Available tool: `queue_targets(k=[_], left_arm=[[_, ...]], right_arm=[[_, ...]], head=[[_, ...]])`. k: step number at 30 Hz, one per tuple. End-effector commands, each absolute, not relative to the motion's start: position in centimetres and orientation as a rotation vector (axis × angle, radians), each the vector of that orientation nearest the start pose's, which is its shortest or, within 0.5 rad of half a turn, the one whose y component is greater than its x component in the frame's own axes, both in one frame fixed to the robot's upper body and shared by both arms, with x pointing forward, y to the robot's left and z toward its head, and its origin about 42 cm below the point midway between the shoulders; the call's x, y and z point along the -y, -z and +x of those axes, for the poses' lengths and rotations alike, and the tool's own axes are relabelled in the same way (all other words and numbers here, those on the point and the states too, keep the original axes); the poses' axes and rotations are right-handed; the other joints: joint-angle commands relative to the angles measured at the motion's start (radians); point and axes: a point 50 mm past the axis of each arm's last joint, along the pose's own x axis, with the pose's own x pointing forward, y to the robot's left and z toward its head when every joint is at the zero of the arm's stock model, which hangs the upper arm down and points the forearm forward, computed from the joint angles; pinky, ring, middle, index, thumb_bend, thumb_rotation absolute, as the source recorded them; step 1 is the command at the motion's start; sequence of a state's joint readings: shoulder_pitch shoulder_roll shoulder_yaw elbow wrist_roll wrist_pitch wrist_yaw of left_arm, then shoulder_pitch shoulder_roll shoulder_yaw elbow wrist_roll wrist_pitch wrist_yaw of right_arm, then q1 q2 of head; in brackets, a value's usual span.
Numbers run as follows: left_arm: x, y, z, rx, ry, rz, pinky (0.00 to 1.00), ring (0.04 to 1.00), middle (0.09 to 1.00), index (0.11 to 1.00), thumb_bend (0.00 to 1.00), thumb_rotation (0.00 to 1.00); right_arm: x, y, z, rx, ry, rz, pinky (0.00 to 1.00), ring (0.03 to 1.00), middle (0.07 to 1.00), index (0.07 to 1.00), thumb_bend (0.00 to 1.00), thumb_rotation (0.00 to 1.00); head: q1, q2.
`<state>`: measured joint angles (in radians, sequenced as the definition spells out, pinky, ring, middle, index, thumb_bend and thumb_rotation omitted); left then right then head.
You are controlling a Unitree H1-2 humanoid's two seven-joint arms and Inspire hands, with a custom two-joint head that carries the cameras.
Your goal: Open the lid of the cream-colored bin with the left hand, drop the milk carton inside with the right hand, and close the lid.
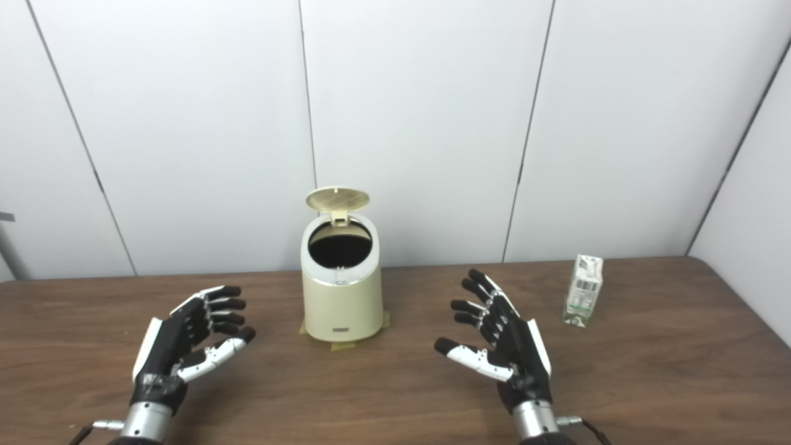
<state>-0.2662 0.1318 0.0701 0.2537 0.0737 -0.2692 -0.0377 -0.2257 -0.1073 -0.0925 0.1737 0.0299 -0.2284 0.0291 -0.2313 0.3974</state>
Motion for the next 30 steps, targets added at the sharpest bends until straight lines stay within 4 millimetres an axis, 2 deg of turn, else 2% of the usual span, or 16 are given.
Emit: queue_targets(k=[1,2,5,7,8,9,11,12,14,17,20,22,24,27,30], left_arm=[[-25.7,-15.3,37.9,0.392,0.025,0.199,0.59,0.625,0.679,0.694,0.66,0.04],[-25.9,-15.0,38.0,0.39,0.027,0.201,0.6,0.631,0.683,0.695,0.66,0.03],[-26.8,-14.6,38.2,0.387,0.034,0.217,0.6,0.635,0.692,0.711,0.64,0.01],[-27.4,-14.4,38.3,0.385,0.032,0.226,0.61,0.643,0.699,0.72,0.62,0.0],[-27.6,-14.5,38.4,0.38,0.027,0.224,0.61,0.645,0.701,0.723,0.61,0.0],[-27.7,-14.6,38.4,0.375,0.022,0.218,0.62,0.648,0.704,0.724,0.61,0.0],[-27.9,-14.7,38.4,0.365,0.018,0.21,0.61,0.648,0.708,0.731,0.6,0.0],[-27.9,-14.7,38.5,0.358,0.02,0.21,0.61,0.648,0.71,0.736,0.59,0.0],[-28.0,-14.8,38.5,0.347,0.019,0.219,0.61,0.649,0.709,0.736,0.58,0.0],[-28.1,-15.0,38.6,0.336,0.018,0.236,0.63,0.652,0.708,0.735,0.59,0.0],[-28.1,-15.1,38.7,0.329,0.019,0.234,0.64,0.661,0.715,0.738,0.59,0.0],[-28.1,-15.1,38.8,0.325,0.024,0.224,0.64,0.669,0.719,0.739,0.59,0.0],[-28.0,-15.2,38.8,0.323,0.027,0.22,0.64,0.673,0.719,0.737,0.58,0.0],[-27.9,-15.3,38.8,0.322,0.033,0.204,0.65,0.678,0.725,0.74,0.57,0.0],[-27.9,-15.5,38.7,0.327,0.038,0.196,0.64,0.678,0.721,0.732,0.57,0.0]], right_arm=[[27.8,-17.8,37.2,0.467,0.037,-0.222,0.64,0.728,0.849,0.849,0.78,0.19],[28.5,-18.9,37.3,0.491,0.049,-0.288,0.63,0.729,0.849,0.85,0.78,0.19],[30.1,-22.7,37.1,0.542,0.104,-0.429,0.65,0.752,0.853,0.852,0.75,0.08],[31.4,-25.1,36.7,0.56,0.151,-0.505,0.66,0.775,0.874,0.88,0.74,0.07],[32.7,-26.6,36.5,0.574,0.188,-0.559,0.66,0.783,0.881,0.887,0.74,0.06],[33.9,-27.9,36.3,0.591,0.224,-0.589,0.63,0.77,0.877,0.888,0.76,0.09],[35.9,-29.7,36.1,0.621,0.277,-0.618,0.62,0.771,0.9,0.885,0.77,0.08],[37.2,-30.5,36.1,0.632,0.307,-0.624,0.65,0.794,0.922,0.886,0.77,0.05],[39.3,-31.6,36.3,0.638,0.348,-0.633,0.68,0.823,0.94,0.891,0.78,0.08],[42.6,-32.4,37.1,0.604,0.371,-0.633,0.7,0.864,0.949,0.902,0.77,0.08],[44.6,-32.7,37.6,0.538,0.37,-0.573,0.66,0.845,0.928,0.909,0.8,0.09],[45.6,-32.6,38.0,0.485,0.367,-0.536,0.69,0.851,0.924,0.921,0.83,0.11],[46.7,-32.1,38.5,0.43,0.358,-0.512,0.77,0.855,0.909,0.931,0.81,0.11],[47.8,-31.2,39.1,0.332,0.311,-0.484,0.86,0.874,0.909,0.931,0.85,0.13],[48.1,-30.1,39.6,0.261,0.231,-0.451,0.87,0.907,0.924,0.926,0.86,0.11]], head=[[-0.024,-0.007],[-0.046,-0.016],[-0.113,-0.039],[-0.138,-0.046],[-0.158,-0.051],[-0.17,-0.054],[-0.182,-0.057],[-0.188,-0.058],[-0.193,-0.058],[-0.201,-0.055],[-0.201,-0.054],[-0.197,-0.05],[-0.192,-0.045],[-0.188,-0.042],[-0.176,-0.035]])
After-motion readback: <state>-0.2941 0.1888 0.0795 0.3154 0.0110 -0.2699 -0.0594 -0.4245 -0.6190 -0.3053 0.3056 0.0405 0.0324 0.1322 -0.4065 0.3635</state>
